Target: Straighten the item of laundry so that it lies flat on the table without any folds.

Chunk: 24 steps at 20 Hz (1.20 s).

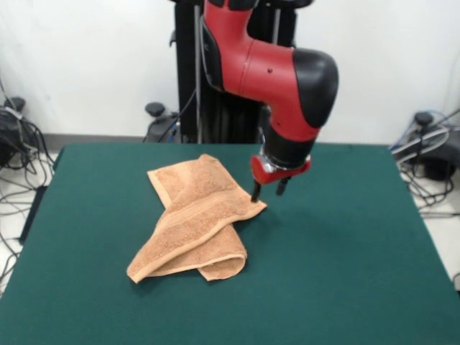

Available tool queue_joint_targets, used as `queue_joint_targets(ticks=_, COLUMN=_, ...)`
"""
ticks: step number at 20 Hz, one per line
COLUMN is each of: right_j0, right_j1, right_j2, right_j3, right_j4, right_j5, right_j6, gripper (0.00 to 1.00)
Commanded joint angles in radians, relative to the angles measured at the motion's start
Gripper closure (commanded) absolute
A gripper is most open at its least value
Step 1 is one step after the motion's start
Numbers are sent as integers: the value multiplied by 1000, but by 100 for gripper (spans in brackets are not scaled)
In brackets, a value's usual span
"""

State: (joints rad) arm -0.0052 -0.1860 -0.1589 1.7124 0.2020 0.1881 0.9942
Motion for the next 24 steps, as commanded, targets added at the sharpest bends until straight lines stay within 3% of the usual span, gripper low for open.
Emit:
queue_joint_targets(ticks=1, right_j0=22, right_j1=-14, right_j2=-30, right_j3=122, right_j4=102, right_j5=11, right_j6=405, gripper=0)
queue_joint_targets(ticks=7, right_j0=20, right_j1=11, right_j2=-38, right_j3=106, right_j4=87, right_j5=14, right_j6=388, gripper=0)
queue_joint_targets(ticks=9, right_j0=82, right_j1=27, right_j2=-113, right_j3=73, right_j4=73, right_j5=35, right_j6=390, gripper=0)
queue_joint_targets(ticks=11, right_j0=228, right_j1=99, right_j2=-296, right_j3=-15, right_j4=65, right_j5=59, right_j6=394, gripper=0)
queue_joint_targets(ticks=14, right_j0=386, right_j1=214, right_j2=-483, right_j3=-88, right_j4=96, right_j5=122, right_j6=443, gripper=0)
queue_joint_targets(ticks=21, right_j0=472, right_j1=326, right_j2=-640, right_j3=-151, right_j4=101, right_j5=245, right_j6=479, gripper=0)
queue_joint_targets(ticks=24, right_j0=456, right_j1=321, right_j2=-613, right_j3=-154, right_j4=99, right_j5=242, right_j6=469, gripper=0)
